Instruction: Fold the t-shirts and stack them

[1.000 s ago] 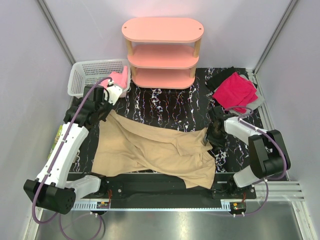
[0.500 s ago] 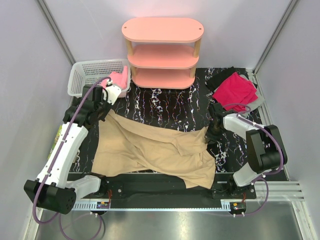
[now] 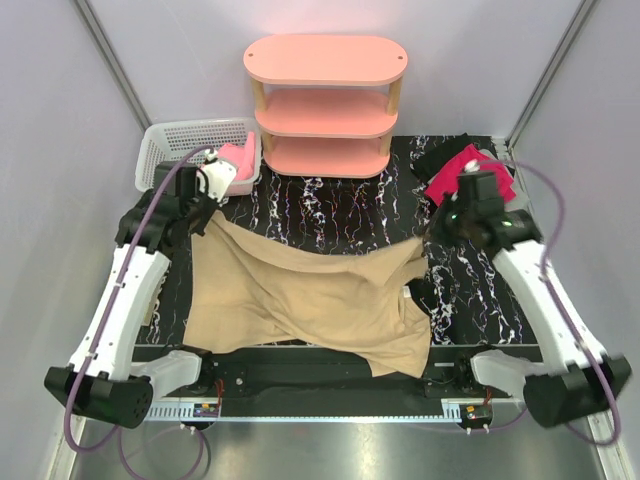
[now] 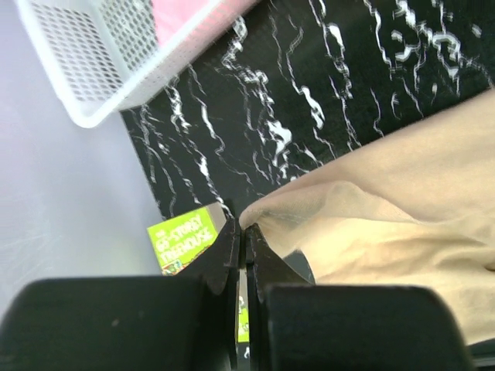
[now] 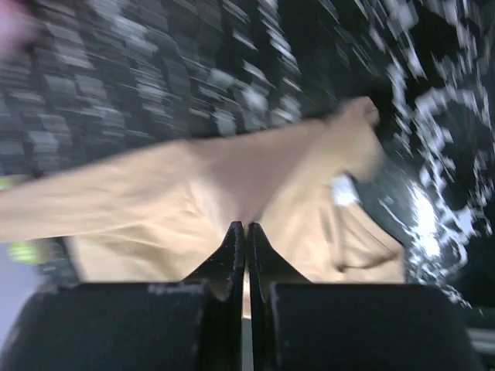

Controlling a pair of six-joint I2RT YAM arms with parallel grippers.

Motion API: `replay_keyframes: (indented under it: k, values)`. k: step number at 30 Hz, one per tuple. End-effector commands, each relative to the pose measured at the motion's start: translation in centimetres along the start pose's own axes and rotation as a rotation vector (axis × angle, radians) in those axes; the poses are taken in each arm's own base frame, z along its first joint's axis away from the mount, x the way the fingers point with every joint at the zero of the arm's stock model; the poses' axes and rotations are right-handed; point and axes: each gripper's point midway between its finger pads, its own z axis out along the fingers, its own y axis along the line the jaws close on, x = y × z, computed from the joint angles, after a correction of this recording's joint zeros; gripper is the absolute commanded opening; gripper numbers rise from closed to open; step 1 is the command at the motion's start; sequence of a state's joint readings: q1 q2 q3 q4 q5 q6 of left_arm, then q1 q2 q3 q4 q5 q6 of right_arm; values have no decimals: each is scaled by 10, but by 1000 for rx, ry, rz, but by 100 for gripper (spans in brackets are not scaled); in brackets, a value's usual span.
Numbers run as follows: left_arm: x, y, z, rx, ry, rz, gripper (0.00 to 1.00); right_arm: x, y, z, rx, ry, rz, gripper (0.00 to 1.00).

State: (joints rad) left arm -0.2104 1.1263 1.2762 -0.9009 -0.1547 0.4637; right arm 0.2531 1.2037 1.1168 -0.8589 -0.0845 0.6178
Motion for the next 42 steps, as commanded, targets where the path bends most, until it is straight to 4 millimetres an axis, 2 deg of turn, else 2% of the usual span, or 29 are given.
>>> replay_keyframes:
  k: [1,2,5,10,11,12,13,14,15,16,17,18,19,20,21,23,24,25,26,27,28,29,30,32,35,37,39,41,42]
  values:
    - [-37,33,-52,-104,-163,-37,0,-14,35,-110,-166,-116,-59,0]
    - [-36,33,-62,-107,-179,-41,0,-21,44,-132,-207,-156,-71,0]
    - [-35,35,-88,-121,-221,-50,0,-19,52,-178,-275,-216,-92,0]
    - [-13,33,-122,-154,-260,-55,0,-10,50,-243,-339,-314,-128,0]
    - [-10,33,-129,-167,-270,-56,0,-13,52,-267,-366,-372,-141,0]
    - [-8,36,-137,-186,-285,-63,0,-8,49,-273,-354,-360,-145,0]
    - [-10,41,-158,-220,-345,-72,0,-8,49,-284,-361,-374,-152,0]
    - [-12,45,-173,-236,-378,-80,0,-10,54,-314,-409,-442,-173,0]
    - [-15,47,-186,-245,-415,-87,0,-8,53,-318,-394,-424,-173,0]
    - [-22,54,-217,-274,-490,-106,0,-10,58,-352,-452,-507,-191,0]
    - [-24,56,-232,-282,-526,-114,0,-9,59,-365,-470,-535,-197,0]
    - [-28,56,-245,-274,-563,-116,0,-10,59,-364,-452,-507,-193,0]
    - [-32,56,-258,-273,-600,-122,0,-7,64,-387,-517,-569,-212,0]
    - [-32,56,-277,-271,-643,-134,0,-7,65,-391,-528,-582,-211,0]
    - [-35,52,-284,-248,-670,-132,0,-7,64,-392,-529,-586,-210,0]
    - [-33,46,-281,-215,-660,-136,0,-10,63,-373,-484,-535,-208,0]
    - [-31,43,-273,-204,-639,-136,0,-10,61,-372,-485,-549,-211,0]
    - [-28,40,-266,-194,-627,-145,0,-15,56,-345,-417,-501,-204,0]
    - [-20,31,-235,-158,-548,-135,0,-17,53,-335,-391,-495,-203,0]
    - [-17,26,-223,-138,-525,-132,0,-22,52,-330,-380,-514,-204,0]
    - [-14,22,-212,-131,-513,-136,0,-27,44,-308,-310,-487,-200,0]
    - [-10,19,-198,-123,-486,-136,0,-32,41,-299,-280,-488,-195,0]
    - [0,9,-171,-93,-420,-129,0,-42,42,-289,-252,-497,-198,0]
    - [1,4,-149,-80,-400,-126,0,-61,34,-267,-148,-511,-189,0]
    - [4,-3,-101,-66,-341,-113,0,-94,42,-231,-85,-526,-179,0]
    - [0,1,-70,-92,-309,-106,0,-117,53,-198,-58,-504,-173,0]
    - [-5,12,-53,-143,-286,-106,0,-142,58,-163,-31,-473,-153,0]
    - [-24,26,-32,-180,-289,-100,0,-159,62,-144,-52,-450,-130,0]
    - [-31,31,-27,-188,-295,-99,0,-172,63,-123,-45,-430,-115,0]
